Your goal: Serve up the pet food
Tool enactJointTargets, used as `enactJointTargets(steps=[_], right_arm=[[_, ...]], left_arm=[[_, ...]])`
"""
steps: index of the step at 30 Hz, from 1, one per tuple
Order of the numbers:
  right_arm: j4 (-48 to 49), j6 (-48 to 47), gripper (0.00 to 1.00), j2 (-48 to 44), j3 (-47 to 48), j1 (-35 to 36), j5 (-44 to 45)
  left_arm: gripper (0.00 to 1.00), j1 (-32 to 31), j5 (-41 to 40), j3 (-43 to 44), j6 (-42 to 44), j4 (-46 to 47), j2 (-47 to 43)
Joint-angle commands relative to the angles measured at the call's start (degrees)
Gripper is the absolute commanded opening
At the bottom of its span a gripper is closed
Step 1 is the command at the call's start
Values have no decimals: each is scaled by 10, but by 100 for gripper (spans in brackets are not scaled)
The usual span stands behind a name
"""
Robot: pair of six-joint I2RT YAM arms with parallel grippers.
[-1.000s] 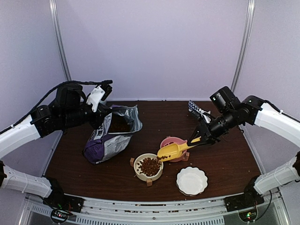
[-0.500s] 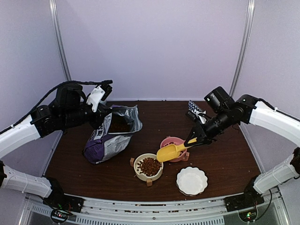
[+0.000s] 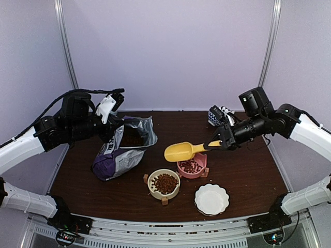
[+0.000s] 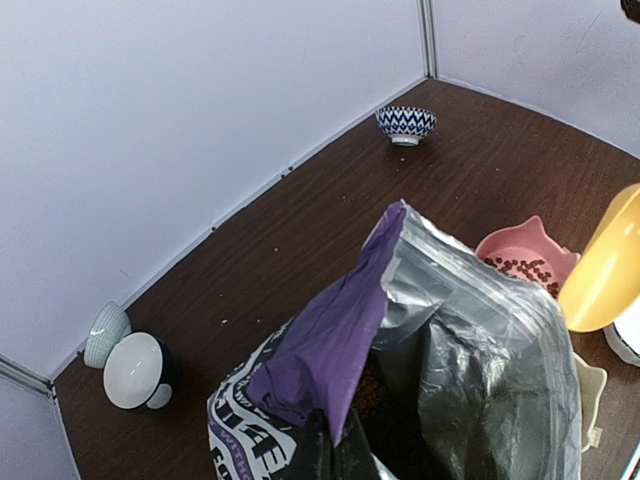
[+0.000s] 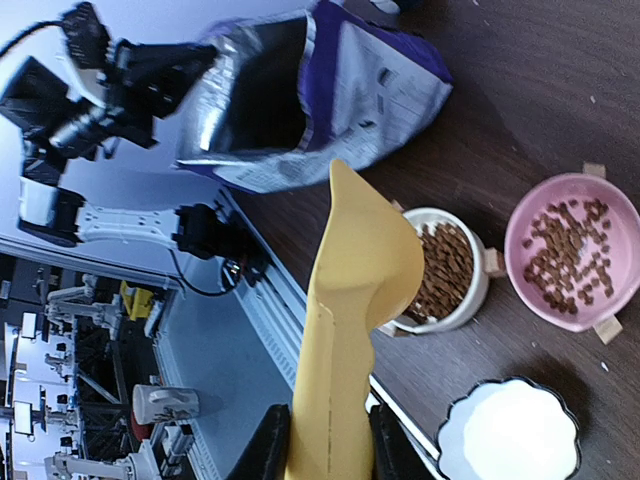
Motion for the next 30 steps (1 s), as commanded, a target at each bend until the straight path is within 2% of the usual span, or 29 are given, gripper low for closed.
enactJointTargets(steps=[1, 6, 9, 12, 15, 19, 21, 25, 30], right_arm=[[155, 58, 7, -36, 19, 0, -51], [210, 60, 7, -6, 47, 17, -47], [168, 23, 7, 41, 76, 33, -19], [97, -33, 7, 112, 144, 61, 31], [10, -79, 6, 207, 251, 98, 128], [-111, -69, 5, 378, 411, 135, 338], [-132, -66, 5, 444, 462, 155, 394], [-75, -49, 5, 523, 488, 178, 317], [30, -10, 5, 518, 444, 179, 193]], left_arm=[[0, 5, 21, 4, 2, 23, -7], [0, 5, 63, 4, 13, 23, -5], [0, 5, 82, 4, 18, 22, -1], [0, 4, 115, 8, 22, 19, 7], [0, 0, 139, 14, 22, 12, 17], [0, -7, 146, 12, 22, 11, 21], [0, -8, 147, 12, 21, 11, 21], [0, -8, 141, 10, 21, 14, 36], [0, -8, 141, 14, 20, 15, 51]])
